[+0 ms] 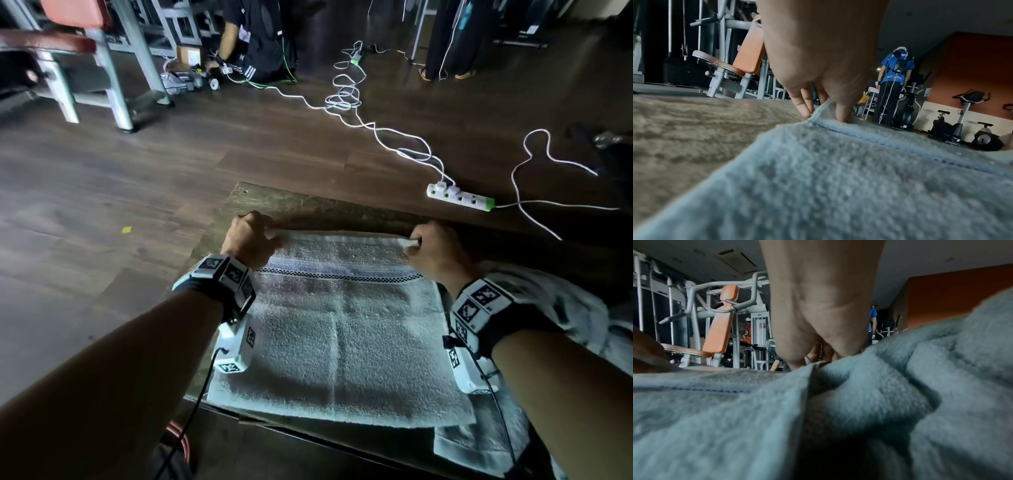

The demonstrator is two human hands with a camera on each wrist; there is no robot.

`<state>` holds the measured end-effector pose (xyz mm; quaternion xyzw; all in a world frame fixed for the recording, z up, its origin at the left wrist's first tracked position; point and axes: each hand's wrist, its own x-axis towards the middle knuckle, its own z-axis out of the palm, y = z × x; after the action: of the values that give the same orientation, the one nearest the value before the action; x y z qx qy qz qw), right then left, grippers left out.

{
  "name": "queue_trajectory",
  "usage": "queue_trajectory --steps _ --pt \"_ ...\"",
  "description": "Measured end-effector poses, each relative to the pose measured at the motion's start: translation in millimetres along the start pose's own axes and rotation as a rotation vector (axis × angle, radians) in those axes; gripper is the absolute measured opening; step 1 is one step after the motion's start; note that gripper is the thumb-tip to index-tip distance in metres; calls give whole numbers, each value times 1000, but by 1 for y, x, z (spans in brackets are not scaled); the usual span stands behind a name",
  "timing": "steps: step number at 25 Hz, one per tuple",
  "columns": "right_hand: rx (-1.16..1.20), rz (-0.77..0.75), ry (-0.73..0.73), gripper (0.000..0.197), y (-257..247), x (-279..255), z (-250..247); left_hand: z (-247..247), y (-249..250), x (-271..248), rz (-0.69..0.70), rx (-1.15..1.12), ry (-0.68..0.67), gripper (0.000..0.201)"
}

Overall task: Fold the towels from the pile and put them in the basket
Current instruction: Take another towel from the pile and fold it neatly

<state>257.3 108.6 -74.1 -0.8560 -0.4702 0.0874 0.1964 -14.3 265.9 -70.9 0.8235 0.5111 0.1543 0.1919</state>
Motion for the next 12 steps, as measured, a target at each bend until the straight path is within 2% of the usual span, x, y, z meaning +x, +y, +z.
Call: queue_trajectory --steps 2,5,7,12 --pt "21 -13 -20 10 -5 -3 -3 -4 2 -3 26 -22 -21 24" --pt "134 -21 30 14 -14 -13 -14 -12 7 -13 44 -87 -75 8" --pt "203 -27 71 10 -22 -26 -26 -21 10 -25 102 -80 -107 12" --pt "274 -37 41 10 -33 -69 -66 -62 21 -60 138 -14 -144 16"
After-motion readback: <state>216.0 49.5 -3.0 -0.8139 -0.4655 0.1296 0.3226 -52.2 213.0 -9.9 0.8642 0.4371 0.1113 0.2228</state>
